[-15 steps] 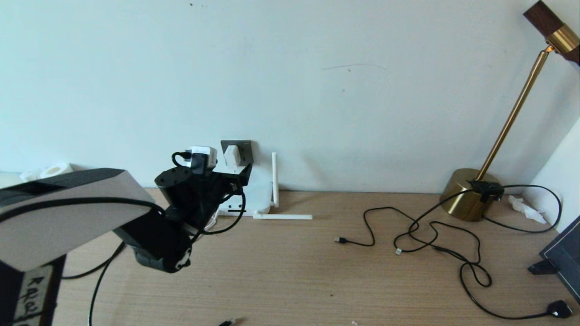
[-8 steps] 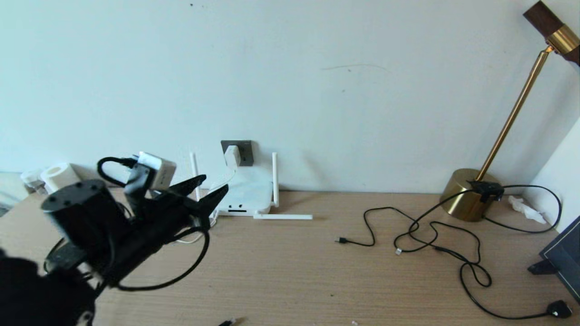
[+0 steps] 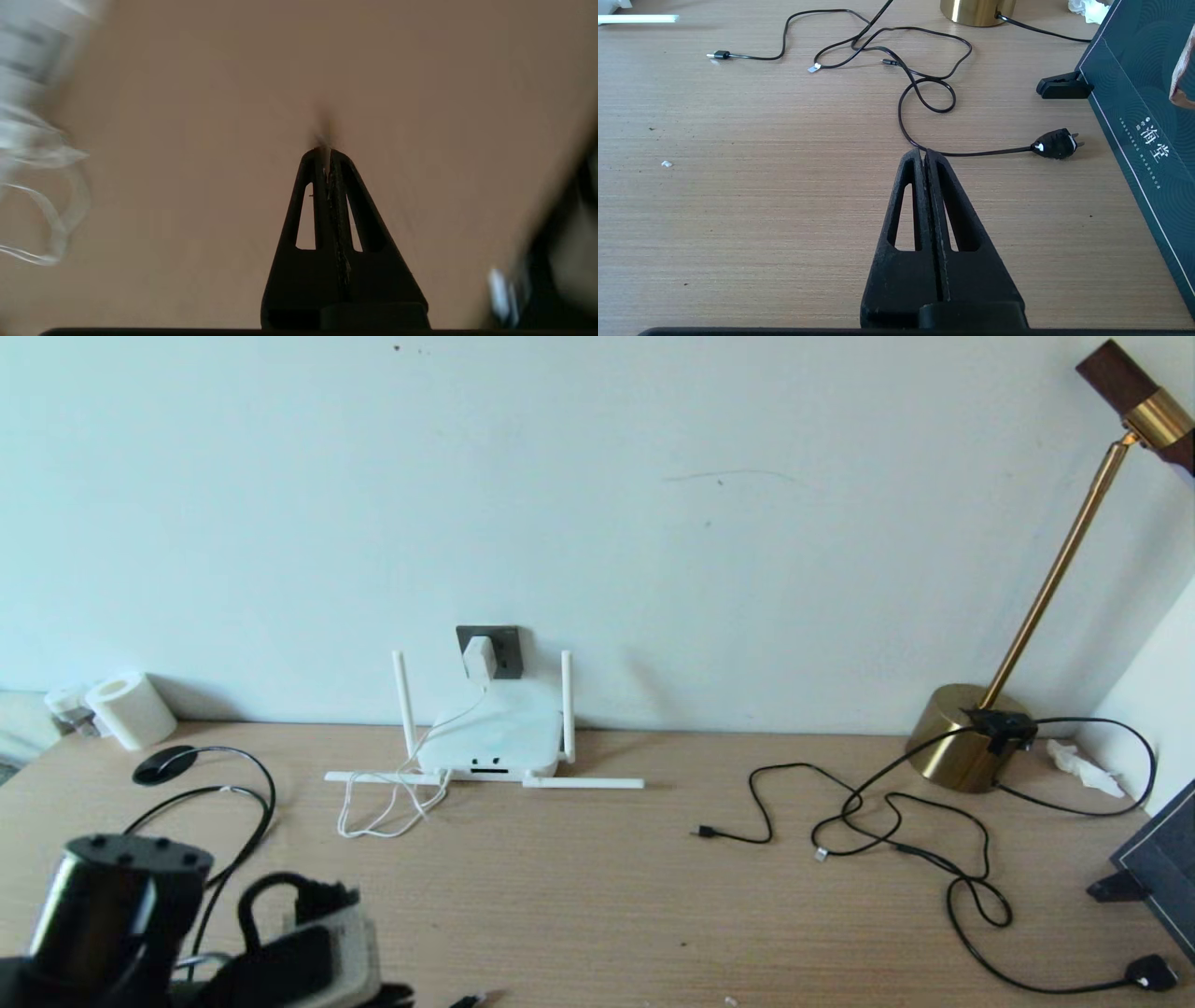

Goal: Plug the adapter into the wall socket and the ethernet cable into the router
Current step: Pick up cable

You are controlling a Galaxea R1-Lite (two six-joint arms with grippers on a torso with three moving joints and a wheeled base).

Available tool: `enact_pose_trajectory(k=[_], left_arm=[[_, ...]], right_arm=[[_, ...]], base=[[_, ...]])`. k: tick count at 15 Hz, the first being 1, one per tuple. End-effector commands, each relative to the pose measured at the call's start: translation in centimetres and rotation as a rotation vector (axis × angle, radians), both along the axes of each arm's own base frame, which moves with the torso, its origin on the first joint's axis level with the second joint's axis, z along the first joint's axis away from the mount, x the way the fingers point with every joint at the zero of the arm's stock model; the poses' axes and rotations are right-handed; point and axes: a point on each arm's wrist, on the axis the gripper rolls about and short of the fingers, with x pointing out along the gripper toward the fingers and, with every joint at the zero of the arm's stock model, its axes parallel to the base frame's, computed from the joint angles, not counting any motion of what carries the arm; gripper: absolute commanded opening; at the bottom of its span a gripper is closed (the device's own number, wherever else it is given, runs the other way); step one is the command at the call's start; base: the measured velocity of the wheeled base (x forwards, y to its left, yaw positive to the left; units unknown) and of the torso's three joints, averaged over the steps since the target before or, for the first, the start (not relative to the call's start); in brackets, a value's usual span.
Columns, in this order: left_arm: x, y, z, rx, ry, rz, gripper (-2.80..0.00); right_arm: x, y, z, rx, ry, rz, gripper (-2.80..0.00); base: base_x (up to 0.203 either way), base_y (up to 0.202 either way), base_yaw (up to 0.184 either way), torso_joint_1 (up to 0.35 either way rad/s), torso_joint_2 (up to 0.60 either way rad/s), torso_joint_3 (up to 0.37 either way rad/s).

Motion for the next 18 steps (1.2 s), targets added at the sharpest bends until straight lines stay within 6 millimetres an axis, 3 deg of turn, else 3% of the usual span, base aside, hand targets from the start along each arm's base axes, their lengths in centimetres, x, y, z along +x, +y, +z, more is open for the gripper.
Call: enact_pose_trajectory(k=[1,2,8,18], left_arm=[[0.2,-0.3,-1.5,0.162,0.173,-0.099,-2.8],[0.9,-0.5,-1.8,0.184,0.18,-0.117,0.0],[4.8,-2.1,-3.7,0.199,0.188,-0.13,0.0],[7.0,-2.9,-5.6,0.229,0.246,-0.146,0.0]], right_arm=[[0.0,0.0,0.0,0.0,0.002,0.001,-2.8],[0.0,0.0,0.0,0.0,0.002,0.0,-2.8],[0.0,0.0,0.0,0.0,0.002,0.001,-2.8],[0.0,0.0,0.0,0.0,0.001,0.001,-2.8]], base=[[0.0,0.0,0.0,0.0,0.0,0.0],[0.0,0.0,0.0,0.0,0.0,0.0],[0.0,0.0,0.0,0.0,0.0,0.0],[0.0,0.0,0.0,0.0,0.0,0.0]])
